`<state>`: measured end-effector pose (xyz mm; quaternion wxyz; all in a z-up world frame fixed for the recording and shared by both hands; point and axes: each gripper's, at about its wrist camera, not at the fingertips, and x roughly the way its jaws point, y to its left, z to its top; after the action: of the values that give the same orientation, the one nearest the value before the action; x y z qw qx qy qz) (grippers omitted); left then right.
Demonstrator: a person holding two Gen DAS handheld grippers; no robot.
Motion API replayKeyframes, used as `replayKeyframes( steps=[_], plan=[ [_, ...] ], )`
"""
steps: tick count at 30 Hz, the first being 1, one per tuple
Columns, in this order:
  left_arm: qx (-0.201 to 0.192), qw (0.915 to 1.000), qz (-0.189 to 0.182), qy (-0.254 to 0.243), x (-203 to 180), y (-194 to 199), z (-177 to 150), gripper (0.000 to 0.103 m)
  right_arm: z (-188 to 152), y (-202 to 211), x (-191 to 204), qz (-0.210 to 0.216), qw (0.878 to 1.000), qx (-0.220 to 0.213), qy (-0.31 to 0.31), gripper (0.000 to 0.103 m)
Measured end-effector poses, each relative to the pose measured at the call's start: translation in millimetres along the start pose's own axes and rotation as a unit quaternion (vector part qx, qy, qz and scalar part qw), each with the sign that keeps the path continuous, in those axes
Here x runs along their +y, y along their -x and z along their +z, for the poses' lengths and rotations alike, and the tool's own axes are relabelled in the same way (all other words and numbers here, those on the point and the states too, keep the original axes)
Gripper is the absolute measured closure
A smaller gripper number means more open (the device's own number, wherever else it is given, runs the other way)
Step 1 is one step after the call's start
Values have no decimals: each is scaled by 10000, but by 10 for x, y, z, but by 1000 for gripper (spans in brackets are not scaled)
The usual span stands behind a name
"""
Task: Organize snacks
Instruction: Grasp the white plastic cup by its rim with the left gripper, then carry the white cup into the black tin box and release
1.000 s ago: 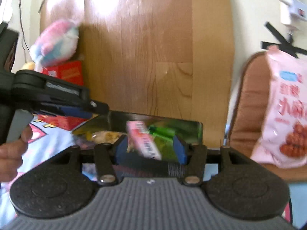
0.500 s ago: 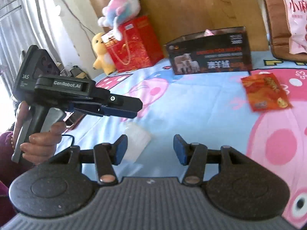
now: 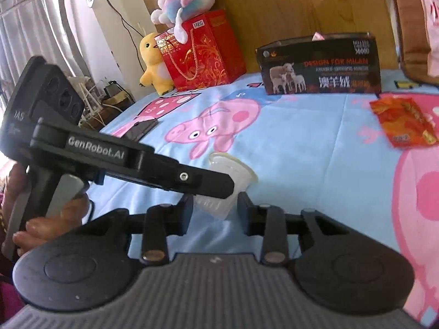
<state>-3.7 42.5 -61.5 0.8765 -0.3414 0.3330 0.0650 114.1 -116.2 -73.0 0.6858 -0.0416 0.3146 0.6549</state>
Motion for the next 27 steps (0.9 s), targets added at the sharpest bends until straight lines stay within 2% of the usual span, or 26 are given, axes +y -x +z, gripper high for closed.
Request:
replayKeyframes(
  steps=[7, 14, 17, 23, 27],
  plan=[
    [37, 9999, -2, -153, -81, -196, 198, 68, 53, -3, -61, -359, 9990, -128, 235, 65],
    [-28, 9998, 74, -168, -44, -488, 616, 68, 300, -190, -303, -635, 9974, -169, 290, 65],
    [-266, 9992, 173, -243, -73, -497, 863, 68, 480, -345, -406, -704, 9967, -244, 338, 65],
    [-1019, 9931, 67, -582, -223, -376, 1458, 68, 1035, -408, -429, -887, 9880, -969, 807, 65],
    [-1240, 9906, 102, -561, -195, -531, 1834, 68, 1390, -597, -555, -1172, 9800, -1247, 1017, 67]
  ],
)
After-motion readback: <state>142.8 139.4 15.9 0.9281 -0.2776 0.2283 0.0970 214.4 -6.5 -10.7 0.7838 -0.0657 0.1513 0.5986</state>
